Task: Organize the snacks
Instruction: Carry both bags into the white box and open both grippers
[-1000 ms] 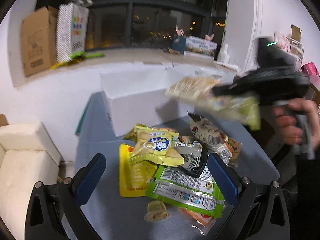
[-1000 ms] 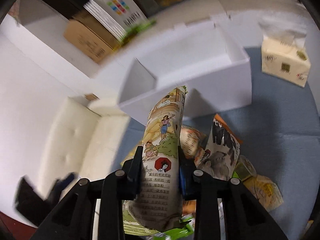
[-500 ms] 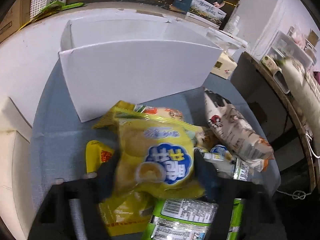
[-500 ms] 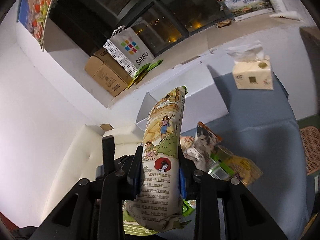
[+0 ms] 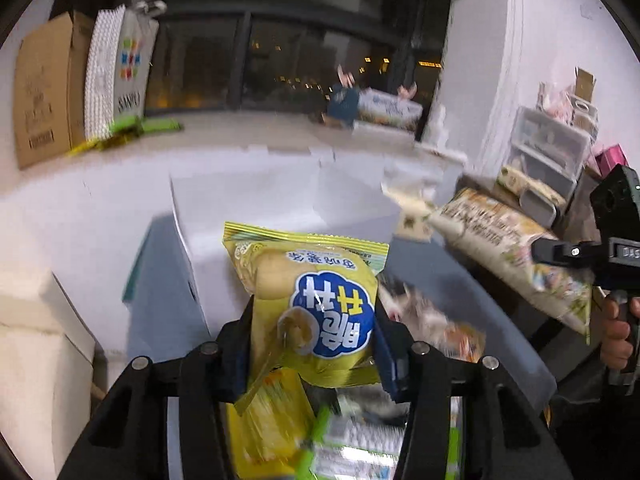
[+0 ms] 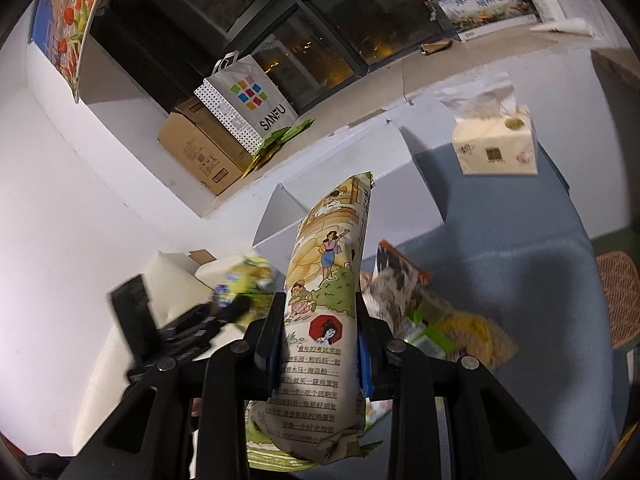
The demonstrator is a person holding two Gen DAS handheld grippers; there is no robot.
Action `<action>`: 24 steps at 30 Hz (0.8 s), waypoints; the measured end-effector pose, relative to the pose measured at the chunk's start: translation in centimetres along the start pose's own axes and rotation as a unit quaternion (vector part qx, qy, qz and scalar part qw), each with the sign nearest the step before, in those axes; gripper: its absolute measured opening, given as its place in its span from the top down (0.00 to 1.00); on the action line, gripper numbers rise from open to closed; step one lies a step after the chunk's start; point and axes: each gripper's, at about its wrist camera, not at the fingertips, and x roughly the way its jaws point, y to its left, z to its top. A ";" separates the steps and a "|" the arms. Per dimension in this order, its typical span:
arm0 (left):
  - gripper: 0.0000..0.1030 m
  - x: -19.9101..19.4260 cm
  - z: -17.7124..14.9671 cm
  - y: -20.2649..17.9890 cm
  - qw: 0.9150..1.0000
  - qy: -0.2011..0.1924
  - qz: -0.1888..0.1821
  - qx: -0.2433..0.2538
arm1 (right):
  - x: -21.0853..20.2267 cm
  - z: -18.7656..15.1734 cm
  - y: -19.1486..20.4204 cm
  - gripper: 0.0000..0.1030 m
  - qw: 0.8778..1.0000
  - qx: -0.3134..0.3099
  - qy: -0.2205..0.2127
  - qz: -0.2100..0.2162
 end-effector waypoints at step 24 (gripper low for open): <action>0.00 13.6 10.6 7.9 0.994 0.066 0.079 -0.046 | 21.0 20.8 4.2 0.78 0.970 -0.144 0.101 -0.170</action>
